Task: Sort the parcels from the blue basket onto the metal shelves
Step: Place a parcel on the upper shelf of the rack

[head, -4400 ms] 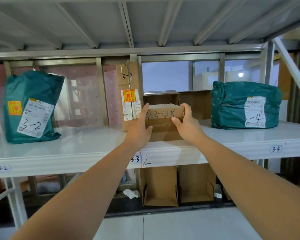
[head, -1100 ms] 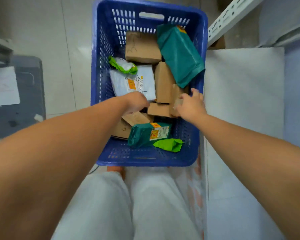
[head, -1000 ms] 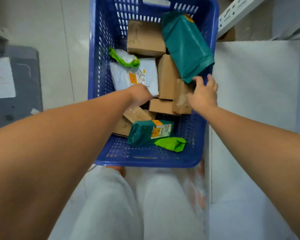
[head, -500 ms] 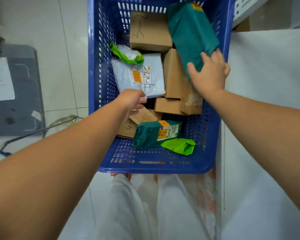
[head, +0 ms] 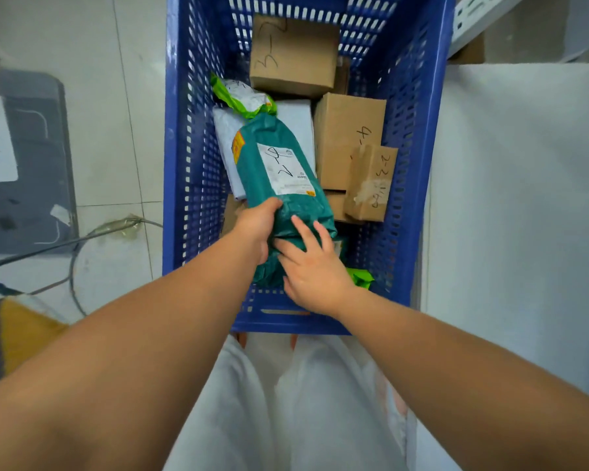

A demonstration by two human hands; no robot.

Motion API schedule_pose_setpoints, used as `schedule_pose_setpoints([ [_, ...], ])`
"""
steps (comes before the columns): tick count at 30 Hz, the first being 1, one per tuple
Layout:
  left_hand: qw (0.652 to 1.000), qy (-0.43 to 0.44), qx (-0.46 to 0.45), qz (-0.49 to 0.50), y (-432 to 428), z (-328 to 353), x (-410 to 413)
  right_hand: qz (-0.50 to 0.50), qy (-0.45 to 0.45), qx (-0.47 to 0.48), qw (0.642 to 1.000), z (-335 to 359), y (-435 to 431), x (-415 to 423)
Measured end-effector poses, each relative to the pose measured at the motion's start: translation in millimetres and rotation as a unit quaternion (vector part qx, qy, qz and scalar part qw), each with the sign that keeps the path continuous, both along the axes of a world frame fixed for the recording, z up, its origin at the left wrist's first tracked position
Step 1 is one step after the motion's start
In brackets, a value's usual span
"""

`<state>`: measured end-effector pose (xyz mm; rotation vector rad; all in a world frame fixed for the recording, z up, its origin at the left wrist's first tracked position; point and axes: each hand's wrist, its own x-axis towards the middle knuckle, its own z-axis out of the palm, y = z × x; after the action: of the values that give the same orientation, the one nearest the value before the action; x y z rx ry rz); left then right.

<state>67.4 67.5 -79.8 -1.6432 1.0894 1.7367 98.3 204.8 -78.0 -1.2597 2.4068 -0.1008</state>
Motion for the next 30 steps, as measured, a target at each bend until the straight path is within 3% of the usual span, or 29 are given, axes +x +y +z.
schedule_pose_setpoints([
  [3,0.999,-0.015,-0.026,-0.029,3,2,15,-0.091,-0.065,-0.031,0.993,1,7,11],
  [5,0.999,0.003,-0.022,-0.045,3,6,20,-0.254,-0.154,-0.030,0.955,7,7,9],
  [8,0.998,0.043,-0.014,-0.047,0,15,22,-0.513,-0.208,-0.076,0.829,21,5,-8],
  [10,0.996,0.062,-0.032,-0.049,-4,26,21,-0.600,-0.193,-0.101,0.770,30,5,-22],
  [12,0.994,0.073,-0.038,-0.065,-10,37,20,-0.662,-0.222,-0.097,0.709,34,10,-37],
  [14,0.993,0.075,-0.002,-0.087,-17,51,20,-0.703,-0.307,-0.102,0.634,38,15,-49],
  [17,0.985,0.078,0.072,-0.138,-23,80,18,-0.731,-0.444,-0.192,0.481,62,21,-59],
  [19,0.976,0.091,0.087,-0.175,-27,100,14,-0.751,-0.472,-0.266,0.377,81,31,-71],
  [20,0.971,0.098,0.088,-0.197,-29,112,11,-0.756,-0.470,-0.295,0.347,90,38,-78],
  [23,0.949,0.122,0.087,-0.276,-34,148,1,-0.740,-0.470,-0.363,0.315,125,56,-95],
  [27,0.932,0.176,0.064,-0.310,-37,203,-20,-0.743,-0.445,-0.390,0.312,177,69,-110],
  [30,0.928,0.237,-0.062,-0.279,-43,240,-39,-0.745,-0.420,-0.425,0.296,221,68,-117],
])
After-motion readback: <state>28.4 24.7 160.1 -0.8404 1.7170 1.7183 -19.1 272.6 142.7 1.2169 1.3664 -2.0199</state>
